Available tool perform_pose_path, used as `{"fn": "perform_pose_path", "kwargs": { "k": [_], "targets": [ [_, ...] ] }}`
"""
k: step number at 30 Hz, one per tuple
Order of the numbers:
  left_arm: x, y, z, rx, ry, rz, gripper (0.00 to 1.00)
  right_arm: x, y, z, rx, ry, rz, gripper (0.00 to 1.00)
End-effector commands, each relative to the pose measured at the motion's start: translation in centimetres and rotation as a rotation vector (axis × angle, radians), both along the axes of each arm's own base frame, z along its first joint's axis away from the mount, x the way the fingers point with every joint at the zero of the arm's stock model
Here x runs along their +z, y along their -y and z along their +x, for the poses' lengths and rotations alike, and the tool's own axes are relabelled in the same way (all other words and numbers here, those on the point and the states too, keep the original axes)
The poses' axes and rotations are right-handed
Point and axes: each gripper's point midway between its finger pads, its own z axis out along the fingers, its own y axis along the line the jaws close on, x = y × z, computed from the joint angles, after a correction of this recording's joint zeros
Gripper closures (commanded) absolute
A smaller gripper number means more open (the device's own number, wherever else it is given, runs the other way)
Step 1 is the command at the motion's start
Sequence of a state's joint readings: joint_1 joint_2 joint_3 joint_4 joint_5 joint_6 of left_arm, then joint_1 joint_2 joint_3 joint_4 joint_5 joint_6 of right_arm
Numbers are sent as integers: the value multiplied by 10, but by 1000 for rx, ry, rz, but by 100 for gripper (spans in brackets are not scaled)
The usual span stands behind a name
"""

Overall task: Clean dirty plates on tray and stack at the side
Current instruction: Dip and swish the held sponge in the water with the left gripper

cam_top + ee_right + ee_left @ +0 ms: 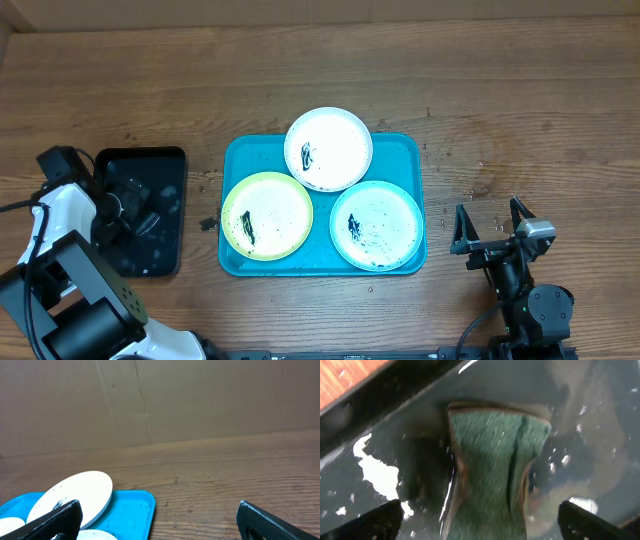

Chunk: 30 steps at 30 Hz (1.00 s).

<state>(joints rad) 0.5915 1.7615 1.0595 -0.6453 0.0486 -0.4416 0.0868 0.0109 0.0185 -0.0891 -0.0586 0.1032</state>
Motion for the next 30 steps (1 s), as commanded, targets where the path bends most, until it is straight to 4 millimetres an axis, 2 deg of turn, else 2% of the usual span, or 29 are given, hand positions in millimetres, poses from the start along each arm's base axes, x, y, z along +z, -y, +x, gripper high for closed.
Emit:
{"fn": "perform_pose_path", "kwargs": {
  "k": [1,6,10,13,15,18,21,26,30],
  "targets": [
    [1,-5,3,-8,28,34,6,-1,1,0,-7,6,-3,0],
    [1,-7,7,-9,46,39,11,-1,1,0,-7,6,-3,0],
    [-10,-4,4,-12,18,15,13,-1,1,0,-7,6,-3,0],
    [-20,-1,1,-12,-9,-4,19,-1,1,0,-7,6,-2,0],
    [-24,0,-1,-13,-21,-15,29,-1,1,0,-7,5,-3,0],
    [-25,-1,-4,-10,-39,-9,51,-1,1,0,-7,6,-2,0],
    [-26,0,-9,-9,-58,-8,61,-1,1,0,-7,6,-3,0],
    [-27,4,-14,-16,-81,-23,96,-1,1,0,-7,6,-2,0],
    [-25,4,-15,-16,-87,-28,96,-1,1,0,-7,6,-3,0]
  ]
}}
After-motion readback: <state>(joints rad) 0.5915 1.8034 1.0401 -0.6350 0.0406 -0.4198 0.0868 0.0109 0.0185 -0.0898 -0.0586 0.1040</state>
